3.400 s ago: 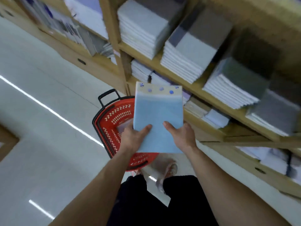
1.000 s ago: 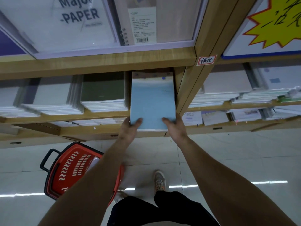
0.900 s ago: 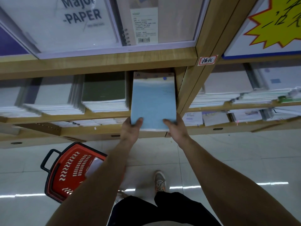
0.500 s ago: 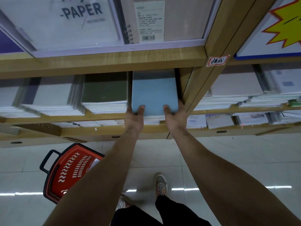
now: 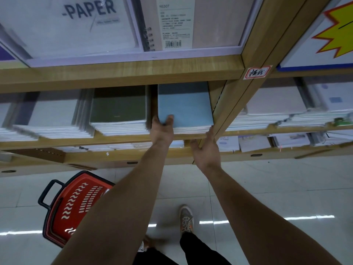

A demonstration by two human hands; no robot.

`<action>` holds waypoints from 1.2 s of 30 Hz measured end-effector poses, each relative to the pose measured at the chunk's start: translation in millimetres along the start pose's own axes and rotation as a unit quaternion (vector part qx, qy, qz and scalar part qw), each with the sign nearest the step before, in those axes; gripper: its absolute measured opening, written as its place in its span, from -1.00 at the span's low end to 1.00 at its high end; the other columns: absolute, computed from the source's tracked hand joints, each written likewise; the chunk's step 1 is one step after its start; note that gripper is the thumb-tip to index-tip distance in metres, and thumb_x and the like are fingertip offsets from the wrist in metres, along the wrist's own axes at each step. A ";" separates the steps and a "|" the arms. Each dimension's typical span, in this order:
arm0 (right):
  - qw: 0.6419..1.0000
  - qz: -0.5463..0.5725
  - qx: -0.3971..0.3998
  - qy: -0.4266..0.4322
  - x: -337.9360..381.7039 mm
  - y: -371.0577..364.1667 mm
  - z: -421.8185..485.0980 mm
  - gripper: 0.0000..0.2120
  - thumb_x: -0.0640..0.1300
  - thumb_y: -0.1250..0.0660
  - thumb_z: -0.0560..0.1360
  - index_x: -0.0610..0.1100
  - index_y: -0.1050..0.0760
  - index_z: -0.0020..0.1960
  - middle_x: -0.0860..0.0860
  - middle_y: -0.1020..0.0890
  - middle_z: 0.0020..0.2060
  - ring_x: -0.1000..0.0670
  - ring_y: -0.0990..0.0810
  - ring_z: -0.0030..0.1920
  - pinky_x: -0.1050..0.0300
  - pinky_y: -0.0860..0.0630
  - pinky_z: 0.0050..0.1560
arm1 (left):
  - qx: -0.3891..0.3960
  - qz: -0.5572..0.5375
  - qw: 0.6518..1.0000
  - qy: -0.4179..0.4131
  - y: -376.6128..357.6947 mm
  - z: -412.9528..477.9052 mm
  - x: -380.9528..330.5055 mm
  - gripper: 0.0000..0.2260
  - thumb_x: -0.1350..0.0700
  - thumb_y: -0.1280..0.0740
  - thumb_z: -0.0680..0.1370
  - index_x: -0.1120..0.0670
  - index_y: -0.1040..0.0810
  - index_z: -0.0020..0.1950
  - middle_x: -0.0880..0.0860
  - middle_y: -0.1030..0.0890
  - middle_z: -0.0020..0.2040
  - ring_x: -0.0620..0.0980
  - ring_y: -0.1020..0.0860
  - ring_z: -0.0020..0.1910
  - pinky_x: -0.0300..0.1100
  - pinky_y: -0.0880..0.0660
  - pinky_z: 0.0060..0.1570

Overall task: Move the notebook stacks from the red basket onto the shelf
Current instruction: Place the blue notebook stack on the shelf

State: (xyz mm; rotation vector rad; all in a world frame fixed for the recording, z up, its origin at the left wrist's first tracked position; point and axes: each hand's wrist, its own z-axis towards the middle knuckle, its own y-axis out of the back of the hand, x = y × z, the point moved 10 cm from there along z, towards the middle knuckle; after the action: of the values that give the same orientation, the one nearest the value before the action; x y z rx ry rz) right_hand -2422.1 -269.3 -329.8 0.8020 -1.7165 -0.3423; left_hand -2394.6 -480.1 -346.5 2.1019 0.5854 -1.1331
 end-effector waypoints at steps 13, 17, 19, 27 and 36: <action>0.992 -0.108 0.048 0.040 9.5 2.2 11.1 -0.09 0.27 -0.32 0.48 -0.07 0.04 0.63 -0.08 -0.39 0.48 -0.19 -0.43 0.41 -0.18 -0.51 0.29 | 0.089 -0.012 0.996 -0.016 -10.9 20.6 -7.6 -0.56 -0.13 -0.31 0.60 0.01 -0.41 0.43 -0.04 -0.55 0.15 -0.01 -0.53 0.11 -0.16 -0.42 0.03; 0.984 -0.153 0.050 0.071 14.6 15.2 -3.8 -0.28 0.15 -0.34 0.55 -0.07 -0.17 0.59 -0.09 -0.39 0.48 -0.16 -0.41 0.43 -0.08 -0.47 0.31 | 0.141 0.027 0.989 -0.032 -4.7 4.9 11.4 -0.45 -0.19 -0.41 0.50 -0.06 -0.39 0.44 -0.07 -0.57 0.24 -0.02 -0.54 0.19 -0.05 -0.50 0.16; 0.977 -0.172 0.020 0.122 35.0 28.2 -4.9 -0.39 0.11 -0.34 0.56 -0.07 -0.28 0.54 -0.08 -0.44 0.43 -0.15 -0.46 0.37 -0.03 -0.49 0.26 | 0.167 0.042 0.984 -0.050 -4.2 5.1 24.5 -0.40 -0.07 -0.48 0.45 -0.10 -0.37 0.45 -0.13 -0.55 0.28 -0.06 -0.53 0.26 0.05 -0.49 0.28; 0.899 -0.338 0.038 0.277 102.7 -2.2 44.2 -0.25 0.23 -0.32 0.54 -0.03 -0.16 0.60 -0.02 -0.19 0.58 -0.11 -0.14 0.57 -0.13 -0.20 0.53 | 0.096 0.196 0.970 -0.109 5.1 12.3 26.9 -0.52 0.04 -0.35 0.59 -0.09 -0.33 0.50 0.00 -0.62 0.18 0.00 -0.59 0.05 -0.22 -0.43 -0.10; 0.869 -0.393 0.050 0.297 84.7 -29.0 74.2 -0.21 0.30 -0.25 0.54 0.16 0.04 0.64 0.05 0.09 0.64 -0.03 0.13 0.62 -0.03 0.15 0.56 | 0.009 0.166 0.965 -0.205 6.9 19.8 31.6 -0.58 0.08 -0.29 0.63 -0.01 -0.37 0.50 0.00 -0.64 0.17 -0.11 -0.59 0.08 -0.38 -0.42 0.02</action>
State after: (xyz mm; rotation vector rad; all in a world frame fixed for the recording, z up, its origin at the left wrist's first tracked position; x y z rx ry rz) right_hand -2491.5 -359.9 -307.5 1.4979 -0.7737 -0.4878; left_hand -2384.5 -497.0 -378.8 1.8149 0.0246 -1.3210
